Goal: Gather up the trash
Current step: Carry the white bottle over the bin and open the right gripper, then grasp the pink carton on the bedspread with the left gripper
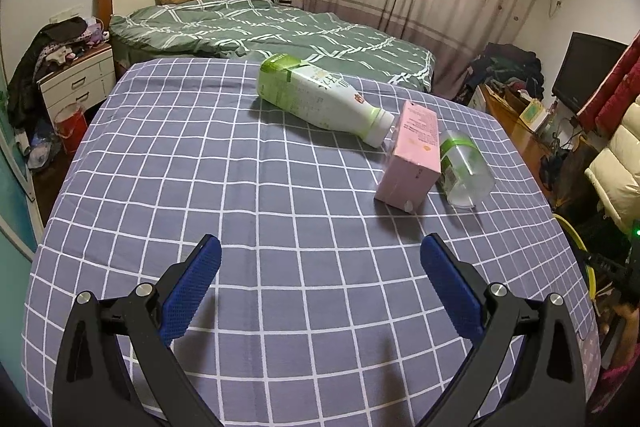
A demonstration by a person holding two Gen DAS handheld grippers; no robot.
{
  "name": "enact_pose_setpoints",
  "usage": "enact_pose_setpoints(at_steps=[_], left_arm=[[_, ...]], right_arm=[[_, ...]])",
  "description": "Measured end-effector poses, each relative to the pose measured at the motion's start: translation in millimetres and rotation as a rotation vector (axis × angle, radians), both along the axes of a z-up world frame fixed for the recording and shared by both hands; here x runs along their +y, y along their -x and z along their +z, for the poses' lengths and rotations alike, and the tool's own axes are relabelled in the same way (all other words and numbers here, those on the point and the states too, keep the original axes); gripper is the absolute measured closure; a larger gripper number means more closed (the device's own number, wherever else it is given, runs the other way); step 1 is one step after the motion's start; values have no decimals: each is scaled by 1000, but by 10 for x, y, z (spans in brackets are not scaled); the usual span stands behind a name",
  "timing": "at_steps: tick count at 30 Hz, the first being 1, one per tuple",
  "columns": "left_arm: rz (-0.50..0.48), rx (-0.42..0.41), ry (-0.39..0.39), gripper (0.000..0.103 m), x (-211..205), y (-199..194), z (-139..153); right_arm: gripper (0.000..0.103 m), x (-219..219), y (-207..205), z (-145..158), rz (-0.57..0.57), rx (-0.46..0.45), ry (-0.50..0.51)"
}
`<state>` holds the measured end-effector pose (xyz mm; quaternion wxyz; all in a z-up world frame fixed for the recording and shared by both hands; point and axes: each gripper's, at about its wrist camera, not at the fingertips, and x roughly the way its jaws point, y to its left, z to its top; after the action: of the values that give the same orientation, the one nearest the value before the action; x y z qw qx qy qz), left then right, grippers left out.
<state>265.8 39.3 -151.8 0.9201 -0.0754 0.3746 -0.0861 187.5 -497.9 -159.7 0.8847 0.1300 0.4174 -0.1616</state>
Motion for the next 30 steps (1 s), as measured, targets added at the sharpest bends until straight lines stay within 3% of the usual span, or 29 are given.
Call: enact_pose_setpoints(at_steps=[4,11,15,21,25,30], left_arm=[[-15,1,-11,5,-36,-4,-8],[-37,6,-47,5,-149,-25,-14],[-78,46,-55,5,-282,-107,20],[-171,48,-147,6,-667,-450,145],[-204,46,-217,21,-855,-766,130],[-216,94,-226,23,-908,-1065,26]], right_arm=[[51,180,82,188,22,-45,63],[45,523,201,519,117,-161,-26],[45,836,168,503,200,-173,-42],[45,1063,79,349,252,-147,-39],[45,1022,81,339,233,-159,-49],[45,1038,43,315,250,-143,-55]])
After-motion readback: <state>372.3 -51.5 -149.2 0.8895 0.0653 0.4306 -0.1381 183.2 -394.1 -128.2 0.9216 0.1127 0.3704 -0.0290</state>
